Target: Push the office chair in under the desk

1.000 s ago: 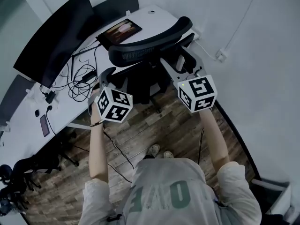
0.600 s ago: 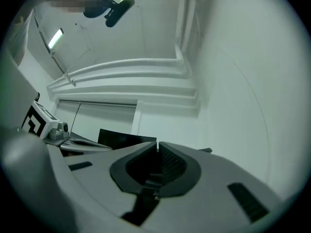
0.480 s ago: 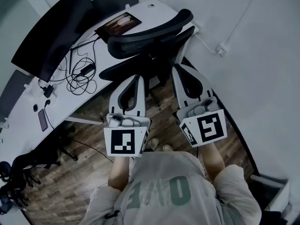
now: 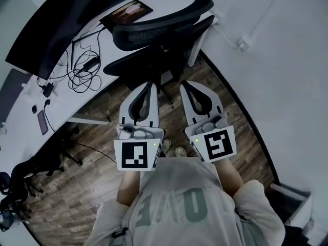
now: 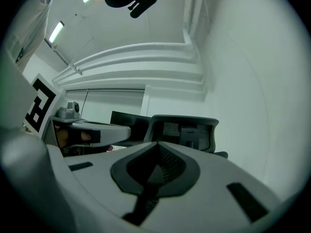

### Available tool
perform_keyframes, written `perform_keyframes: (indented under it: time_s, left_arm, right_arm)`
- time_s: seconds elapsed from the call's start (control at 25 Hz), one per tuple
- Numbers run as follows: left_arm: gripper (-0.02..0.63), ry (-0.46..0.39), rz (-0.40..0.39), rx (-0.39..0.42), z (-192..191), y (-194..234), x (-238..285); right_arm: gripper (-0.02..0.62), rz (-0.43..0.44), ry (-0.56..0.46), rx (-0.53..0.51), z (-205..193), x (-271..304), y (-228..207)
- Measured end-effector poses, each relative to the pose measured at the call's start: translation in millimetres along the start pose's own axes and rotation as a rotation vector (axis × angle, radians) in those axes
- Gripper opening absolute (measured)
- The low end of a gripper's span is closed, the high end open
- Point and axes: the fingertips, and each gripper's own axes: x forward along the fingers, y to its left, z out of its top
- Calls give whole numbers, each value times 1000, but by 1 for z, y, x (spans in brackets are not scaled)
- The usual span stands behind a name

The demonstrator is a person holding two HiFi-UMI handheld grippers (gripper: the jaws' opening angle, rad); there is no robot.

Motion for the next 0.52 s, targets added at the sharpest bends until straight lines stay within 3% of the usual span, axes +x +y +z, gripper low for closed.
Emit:
perform_keyframes:
  time_s: [0.52]
  left_arm:
    - [17, -18, 6, 12, 5, -3, -5]
  right_arm:
    - [20, 41, 5, 11, -2, 4, 6]
